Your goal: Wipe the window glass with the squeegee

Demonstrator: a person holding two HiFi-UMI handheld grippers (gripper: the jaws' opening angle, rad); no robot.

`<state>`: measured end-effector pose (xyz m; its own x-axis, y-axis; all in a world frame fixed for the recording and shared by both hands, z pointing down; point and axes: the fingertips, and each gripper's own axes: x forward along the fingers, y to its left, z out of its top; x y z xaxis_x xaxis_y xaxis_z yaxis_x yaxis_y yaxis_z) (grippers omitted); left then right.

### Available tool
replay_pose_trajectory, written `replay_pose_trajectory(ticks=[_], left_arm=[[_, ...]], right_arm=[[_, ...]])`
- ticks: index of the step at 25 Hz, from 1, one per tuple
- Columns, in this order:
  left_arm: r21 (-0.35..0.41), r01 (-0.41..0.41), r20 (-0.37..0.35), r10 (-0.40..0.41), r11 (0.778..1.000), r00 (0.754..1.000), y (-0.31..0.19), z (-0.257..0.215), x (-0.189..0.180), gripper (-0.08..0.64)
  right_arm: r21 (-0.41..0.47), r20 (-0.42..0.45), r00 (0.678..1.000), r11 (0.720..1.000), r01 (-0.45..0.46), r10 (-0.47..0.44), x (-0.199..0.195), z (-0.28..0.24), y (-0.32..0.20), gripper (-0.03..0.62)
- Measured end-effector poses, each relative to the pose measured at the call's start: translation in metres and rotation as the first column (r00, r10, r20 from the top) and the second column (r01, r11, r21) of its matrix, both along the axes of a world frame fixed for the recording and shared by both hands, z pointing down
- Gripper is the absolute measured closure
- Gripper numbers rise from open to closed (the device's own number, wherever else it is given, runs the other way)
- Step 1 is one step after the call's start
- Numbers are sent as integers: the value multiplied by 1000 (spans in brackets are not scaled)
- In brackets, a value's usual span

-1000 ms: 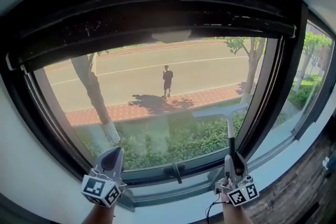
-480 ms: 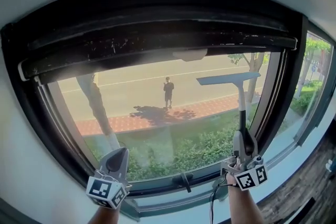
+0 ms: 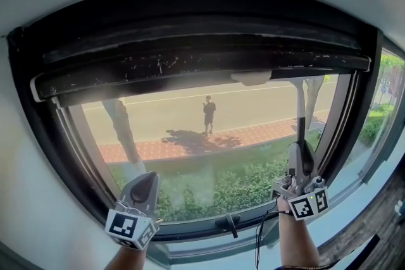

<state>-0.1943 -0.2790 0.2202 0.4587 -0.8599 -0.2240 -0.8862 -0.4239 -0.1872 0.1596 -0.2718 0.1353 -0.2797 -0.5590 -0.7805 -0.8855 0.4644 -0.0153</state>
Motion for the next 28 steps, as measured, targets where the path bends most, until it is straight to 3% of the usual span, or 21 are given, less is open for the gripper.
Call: replay_pose_trajectory(ticks=[9, 16, 23, 28], left_arm=[[31, -3, -6, 3, 1000, 1000, 2, -15, -6, 569], [-20, -11, 14, 12, 1000, 1000, 1, 3, -6, 569], [-86, -13, -9, 12, 996, 1000, -2, 36, -2, 569], [-88, -20, -9, 19, 996, 1000, -1, 38, 3, 569]], right_arm=[[23, -32, 999, 1000, 20, -19, -15, -27, -6, 491], [-32, -17, 1000, 999, -9, 8, -14, -16, -14, 491], [-48, -51, 998, 998, -38, 35, -13, 0, -17, 491], [-63, -57, 997, 997, -46, 43, -12, 9, -14, 491]])
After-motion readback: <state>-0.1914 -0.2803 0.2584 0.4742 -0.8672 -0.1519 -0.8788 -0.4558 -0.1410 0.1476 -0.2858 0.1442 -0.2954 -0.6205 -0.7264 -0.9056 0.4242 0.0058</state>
